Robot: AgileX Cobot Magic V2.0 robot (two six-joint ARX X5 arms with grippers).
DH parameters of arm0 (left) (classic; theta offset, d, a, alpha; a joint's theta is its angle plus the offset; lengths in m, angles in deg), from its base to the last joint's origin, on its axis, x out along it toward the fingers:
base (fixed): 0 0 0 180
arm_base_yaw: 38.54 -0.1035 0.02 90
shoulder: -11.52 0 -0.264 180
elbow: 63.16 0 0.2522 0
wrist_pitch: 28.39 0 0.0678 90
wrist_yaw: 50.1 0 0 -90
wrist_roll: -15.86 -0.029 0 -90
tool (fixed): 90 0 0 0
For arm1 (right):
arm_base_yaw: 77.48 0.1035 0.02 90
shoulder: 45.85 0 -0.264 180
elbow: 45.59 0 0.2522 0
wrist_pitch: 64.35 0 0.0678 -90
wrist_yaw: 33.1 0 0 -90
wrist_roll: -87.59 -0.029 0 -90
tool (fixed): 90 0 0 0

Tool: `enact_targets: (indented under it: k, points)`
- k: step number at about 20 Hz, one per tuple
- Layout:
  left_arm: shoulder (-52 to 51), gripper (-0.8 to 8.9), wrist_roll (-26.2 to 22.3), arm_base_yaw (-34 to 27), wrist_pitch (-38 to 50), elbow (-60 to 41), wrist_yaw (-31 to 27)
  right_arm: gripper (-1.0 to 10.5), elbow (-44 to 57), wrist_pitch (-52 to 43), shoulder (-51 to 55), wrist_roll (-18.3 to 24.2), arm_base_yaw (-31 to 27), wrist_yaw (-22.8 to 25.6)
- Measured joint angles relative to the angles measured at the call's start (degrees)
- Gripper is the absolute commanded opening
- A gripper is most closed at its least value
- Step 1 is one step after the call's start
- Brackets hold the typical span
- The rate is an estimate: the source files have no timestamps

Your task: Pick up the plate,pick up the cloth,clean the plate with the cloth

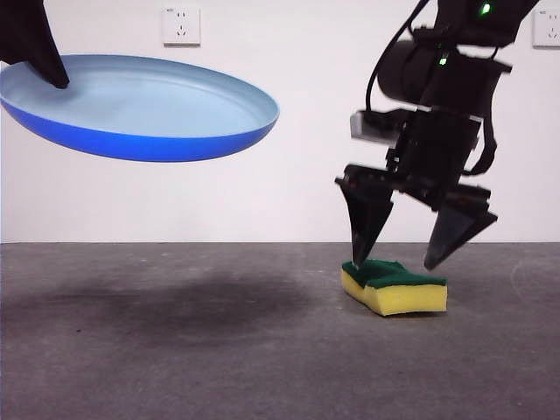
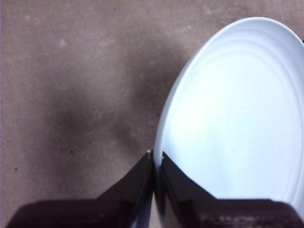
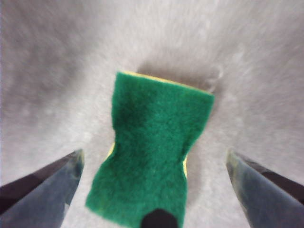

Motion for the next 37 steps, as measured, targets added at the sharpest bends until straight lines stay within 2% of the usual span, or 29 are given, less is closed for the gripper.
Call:
enact_targets:
  k: [5,11,13,17,23,26,29,35,37]
  points:
    - [0.0,-0.08,0.0,0.0,-0.3,0.0,0.0,4.9,0.0,-1.5,-4.0,0.0,0.0,-0.4]
    - [0.0,-0.08,0.0,0.0,-0.3,0.0,-0.1,-0.1,0.0,-2.7,-4.2,0.0,0.0,0.9]
    - [0.0,-0.08,0.0,0.0,-0.2,0.0,-0.7,-0.2,0.0,-2.5,-4.2,0.0,0.0,0.9]
    - [1.1,-0.08,0.0,0.0,2.3,0.0,-6.0,-0.2,0.0,-0.8,-2.4,-0.1,0.4,1.0]
    - [10.6,-0.08,1.2,2.5,5.2,0.0,-5.9,-0.2,-0.1,-0.4,14.4,-4.3,5.3,0.9]
    - [13.8,-0.08,2.7,5.4,8.1,0.0,-3.1,-0.2,-0.2,-2.1,18.6,-5.2,9.3,0.9]
    - [13.6,-0.08,5.9,8.7,12.1,0.0,2.4,-0.2,-0.3,-3.6,17.6,-5.5,12.5,1.0]
    - [13.6,-0.08,8.7,11.4,12.0,0.0,3.8,-0.2,-0.3,-9.1,13.7,-5.7,16.4,0.5]
    - [13.7,-0.08,8.8,11.6,13.1,0.0,4.1,-0.2,-0.3,-10.3,13.2,-6.1,17.5,-3.2]
